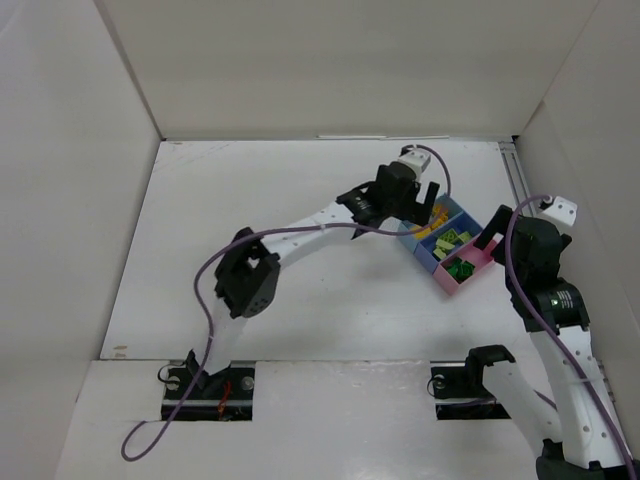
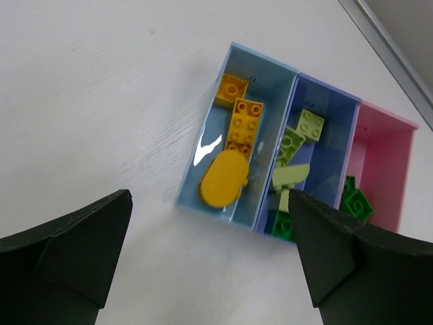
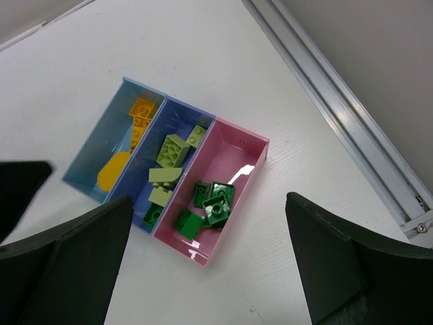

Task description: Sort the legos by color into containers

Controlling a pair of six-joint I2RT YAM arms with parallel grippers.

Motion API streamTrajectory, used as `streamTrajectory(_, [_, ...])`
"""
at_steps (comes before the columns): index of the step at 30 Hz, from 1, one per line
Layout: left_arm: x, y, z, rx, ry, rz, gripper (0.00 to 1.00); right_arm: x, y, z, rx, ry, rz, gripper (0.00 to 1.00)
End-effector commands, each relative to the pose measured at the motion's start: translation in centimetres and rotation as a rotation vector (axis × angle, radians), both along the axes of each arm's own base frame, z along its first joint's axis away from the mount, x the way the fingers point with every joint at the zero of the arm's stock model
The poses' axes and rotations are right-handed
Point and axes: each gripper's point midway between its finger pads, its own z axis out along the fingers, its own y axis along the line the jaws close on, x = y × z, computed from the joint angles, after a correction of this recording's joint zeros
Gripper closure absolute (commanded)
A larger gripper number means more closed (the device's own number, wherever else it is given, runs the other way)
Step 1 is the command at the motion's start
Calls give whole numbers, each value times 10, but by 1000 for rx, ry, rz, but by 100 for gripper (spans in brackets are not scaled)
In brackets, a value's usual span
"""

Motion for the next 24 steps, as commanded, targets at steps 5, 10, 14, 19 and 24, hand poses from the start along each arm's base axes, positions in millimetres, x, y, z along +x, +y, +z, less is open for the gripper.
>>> streamTrajectory(5, [-51, 139, 103, -148, -87, 316, 0, 4, 5, 11, 25, -36, 24, 1])
streamTrajectory(10, [-113, 248, 66, -169, 36, 537, 0, 9, 10, 7, 19, -27, 56, 1])
streamTrajectory(14, [-158, 320, 33, -192, 152, 718, 0, 8, 11, 3, 15, -24, 68, 1])
streamTrajectory(19, [-184, 359, 32, -333, 172, 784, 0, 13, 15, -1, 17, -29, 94, 1])
streamTrajectory(24, [-198, 380, 48, -456, 166, 808, 0, 14, 18, -3, 17, -26, 116, 1])
